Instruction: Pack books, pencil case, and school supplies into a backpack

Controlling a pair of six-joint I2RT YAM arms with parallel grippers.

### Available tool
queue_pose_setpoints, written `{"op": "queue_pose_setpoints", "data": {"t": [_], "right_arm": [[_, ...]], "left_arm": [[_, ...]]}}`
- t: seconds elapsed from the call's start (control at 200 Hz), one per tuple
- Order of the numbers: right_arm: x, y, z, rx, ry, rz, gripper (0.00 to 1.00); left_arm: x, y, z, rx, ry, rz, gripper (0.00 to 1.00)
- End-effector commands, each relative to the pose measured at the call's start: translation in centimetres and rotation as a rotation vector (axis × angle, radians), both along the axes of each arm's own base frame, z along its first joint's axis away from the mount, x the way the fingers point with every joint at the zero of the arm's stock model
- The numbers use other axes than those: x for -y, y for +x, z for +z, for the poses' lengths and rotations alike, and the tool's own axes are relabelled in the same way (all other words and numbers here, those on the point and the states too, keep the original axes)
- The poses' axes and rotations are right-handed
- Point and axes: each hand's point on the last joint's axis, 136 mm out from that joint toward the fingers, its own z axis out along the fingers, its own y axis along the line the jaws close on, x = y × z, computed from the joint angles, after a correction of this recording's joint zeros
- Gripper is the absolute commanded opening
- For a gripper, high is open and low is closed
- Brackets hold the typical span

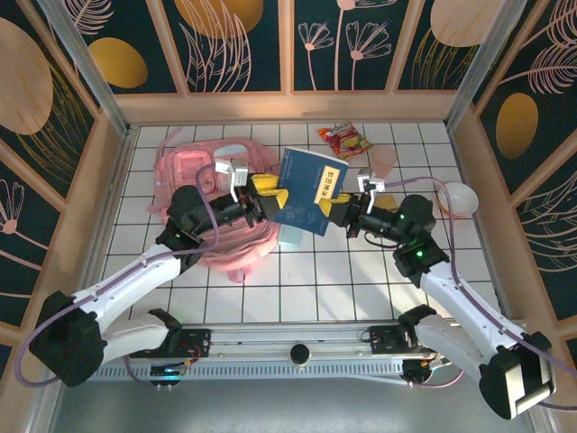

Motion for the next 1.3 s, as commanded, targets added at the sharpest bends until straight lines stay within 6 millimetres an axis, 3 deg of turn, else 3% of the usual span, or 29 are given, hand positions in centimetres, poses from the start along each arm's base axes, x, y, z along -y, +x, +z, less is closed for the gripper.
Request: {"op": "queue_pose_setpoints", "data": {"t": [0.0, 0.125, 0.375, 0.566, 0.746, 0.801, 0.881, 0.941, 1.001, 1.136, 1.296], "right_arm": [[1.9, 2.1, -2.3, 0.025, -0.243, -0.197, 0.0], [2.2, 3.1, -5.1, 0.031, -0.457, -0.25, 0.0], [-1.8, 2.0, -8.8, 0.181, -0.795, -0.098, 0.0], [-5.7, -0.5, -9.8, 0.373, -0.874, 0.096, 0.0], [-7.6, -1.3, -8.5, 0.457, -0.825, 0.169, 0.0], [-7.9, -1.5, -8.1, 0.481, -0.808, 0.181, 0.0], [-8.0, -1.5, -7.3, 0.509, -0.787, 0.173, 0.0], [-7.7, -1.3, -6.7, 0.521, -0.767, 0.149, 0.0], [-6.9, -1.0, -5.9, 0.515, -0.723, 0.108, 0.12], [-3.4, -0.7, -3.8, 0.444, -0.528, 0.009, 0.41], [0.6, -2.0, -1.9, 0.414, -0.304, -0.058, 0.61]], "left_arm": [[-1.7, 0.6, -0.2, 0.194, 0.225, 0.129, 0.64], [-2.9, 0.2, -1.9, 0.349, 0.483, 0.141, 0.7], [-4.5, -0.1, -5.3, 0.53, 0.802, 0.09, 0.74], [-4.2, -0.1, -7.7, 0.501, 0.872, 0.018, 0.77], [-3.8, -0.4, -9.9, 0.461, 0.896, -0.055, 0.75], [-3.6, -0.6, -10.2, 0.458, 0.896, -0.074, 0.67], [-3.2, -1.1, -10.4, 0.453, 0.878, -0.111, 0.39], [-3.0, -1.4, -10.1, 0.457, 0.858, -0.127, 0.23], [-3.0, -0.9, -9.6, 0.444, 0.829, -0.079, 0.0], [-2.5, -0.8, -7.0, 0.435, 0.643, -0.044, 0.0], [-1.9, -1.9, -3.5, 0.419, 0.376, -0.108, 0.0]]}}
